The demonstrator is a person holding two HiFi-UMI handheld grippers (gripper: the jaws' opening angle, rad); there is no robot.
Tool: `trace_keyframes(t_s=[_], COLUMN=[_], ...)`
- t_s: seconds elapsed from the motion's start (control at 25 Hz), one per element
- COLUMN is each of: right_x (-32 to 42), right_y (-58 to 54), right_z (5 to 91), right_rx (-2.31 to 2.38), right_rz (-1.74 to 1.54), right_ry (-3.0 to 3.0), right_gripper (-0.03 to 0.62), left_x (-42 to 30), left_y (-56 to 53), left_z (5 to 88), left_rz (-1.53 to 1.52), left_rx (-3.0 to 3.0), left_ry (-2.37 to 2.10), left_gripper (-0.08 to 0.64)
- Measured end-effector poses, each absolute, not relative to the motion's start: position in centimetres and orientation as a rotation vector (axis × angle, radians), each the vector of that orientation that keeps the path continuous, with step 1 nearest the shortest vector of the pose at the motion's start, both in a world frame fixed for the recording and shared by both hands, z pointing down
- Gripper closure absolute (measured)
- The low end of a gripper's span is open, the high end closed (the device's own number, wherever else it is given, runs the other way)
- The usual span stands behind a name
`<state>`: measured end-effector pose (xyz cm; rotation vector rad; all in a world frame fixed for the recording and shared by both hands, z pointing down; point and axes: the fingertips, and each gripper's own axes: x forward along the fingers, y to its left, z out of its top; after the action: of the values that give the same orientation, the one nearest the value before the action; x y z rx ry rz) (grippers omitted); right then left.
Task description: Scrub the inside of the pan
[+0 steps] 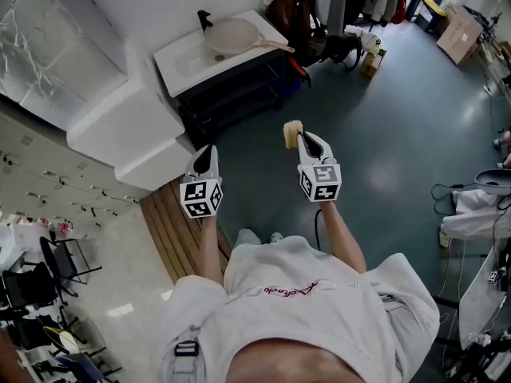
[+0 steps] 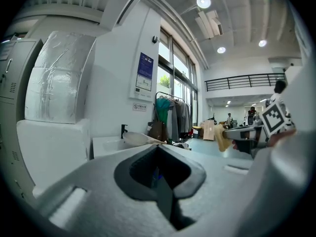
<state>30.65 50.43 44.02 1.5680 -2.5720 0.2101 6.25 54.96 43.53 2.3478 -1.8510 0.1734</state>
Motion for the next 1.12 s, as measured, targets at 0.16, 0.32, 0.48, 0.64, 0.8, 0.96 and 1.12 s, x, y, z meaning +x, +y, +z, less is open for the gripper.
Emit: trace_keyframes(t_s=[0.16, 0.32, 0.48, 0.64, 0.8, 0.96, 1.12], right_x=[31.2, 30.9, 30.7, 30.6, 30.5, 29.6, 28.5], right_y=[49.9, 48.9, 47.9, 45.9, 43.4, 40.2, 37.1], right_z=[44.3, 44.3, 44.8, 44.7, 44.6, 44.3, 44.2], right_rx=[1.572, 1.573, 1.573, 1.593, 1.612, 1.611, 1.593], right_rz=[0.218, 0.218, 0.215, 0.202, 0.191, 0.177, 0.16], right_ry=[-2.571, -2.576, -2.572, -2.559, -2.543, -2.532, -2.524], right_gripper=[0.565, 0.565, 0.565, 0.565, 0.565, 0.565, 0.565], left_x=[6.7, 6.6, 6.5, 6.4, 6.1, 5.1, 4.4], left_y=[54.6, 53.6, 52.3, 50.0, 47.3, 44.0, 40.6], left_z=[43.7, 43.8, 44.3, 44.5, 44.7, 44.8, 44.6], left_rz=[0.179, 0.18, 0.175, 0.168, 0.154, 0.14, 0.122], left_rx=[2.346, 2.346, 2.346, 2.361, 2.371, 2.372, 2.372], left_ry=[-1.857, -1.858, -1.851, -1.837, -1.823, -1.814, -1.809], left_gripper=[0.56, 0.56, 0.56, 0.56, 0.56, 0.56, 0.56])
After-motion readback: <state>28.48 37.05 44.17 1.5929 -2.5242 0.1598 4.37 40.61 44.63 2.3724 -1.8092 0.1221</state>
